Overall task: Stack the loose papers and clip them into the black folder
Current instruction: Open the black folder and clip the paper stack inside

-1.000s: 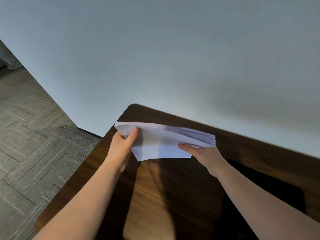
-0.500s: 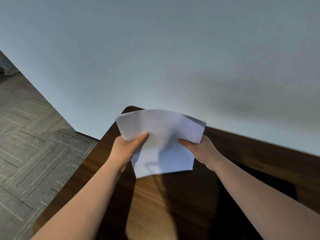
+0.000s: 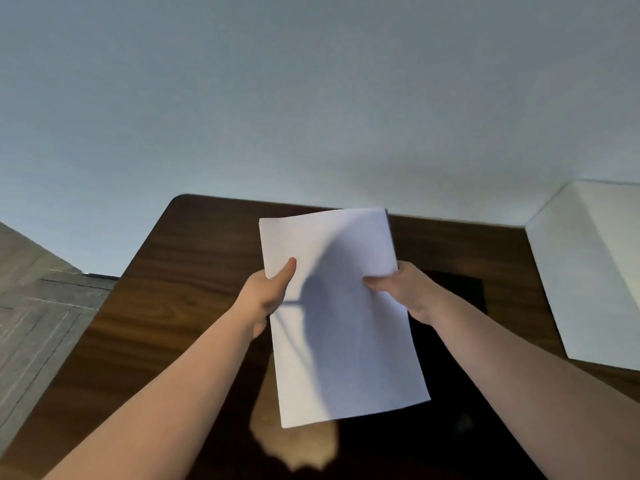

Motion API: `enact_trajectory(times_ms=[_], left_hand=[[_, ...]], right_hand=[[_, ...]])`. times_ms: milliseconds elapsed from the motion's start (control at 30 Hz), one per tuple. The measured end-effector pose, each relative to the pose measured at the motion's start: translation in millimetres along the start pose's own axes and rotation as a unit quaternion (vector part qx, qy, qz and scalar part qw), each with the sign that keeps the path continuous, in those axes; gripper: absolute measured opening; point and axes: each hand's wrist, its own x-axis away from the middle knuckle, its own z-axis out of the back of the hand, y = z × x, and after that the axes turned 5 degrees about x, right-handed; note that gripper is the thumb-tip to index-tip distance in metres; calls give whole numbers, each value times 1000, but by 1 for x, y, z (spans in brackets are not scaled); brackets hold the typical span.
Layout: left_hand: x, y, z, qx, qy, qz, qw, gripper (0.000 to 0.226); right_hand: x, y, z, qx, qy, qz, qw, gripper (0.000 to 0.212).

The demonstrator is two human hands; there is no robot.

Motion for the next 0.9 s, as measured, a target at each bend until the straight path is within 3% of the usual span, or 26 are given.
enact_trajectory(times_ms=[133,200,300,433,500,600,800,900], left_hand=[[-19,-37,-38,-52,36,35,997,51],[-23,-54,-53,-119,52,66,989,46],[-8,-67,-78,-289,45,54,955,52],[3,-81,-106,-376,25,32,926,56],[4,-89,-119,-419,9,30,908,61],[7,-98,-135,-438,42,35,897,67],[12,-99,-138,-425,93,-16,900,43],[1,-93,-120,-440,99,-34,892,42]], right_hand=[[2,36,44,9,93,-37,995,41],[2,55,73,12,140,-52,989,43],[7,83,113,28,194,-87,977,46],[16,113,141,31,253,-122,959,40],[19,124,144,39,271,-130,953,36],[19,133,143,48,279,-122,951,36],[14,120,140,15,264,-92,960,43],[12,110,143,6,250,-90,964,46]])
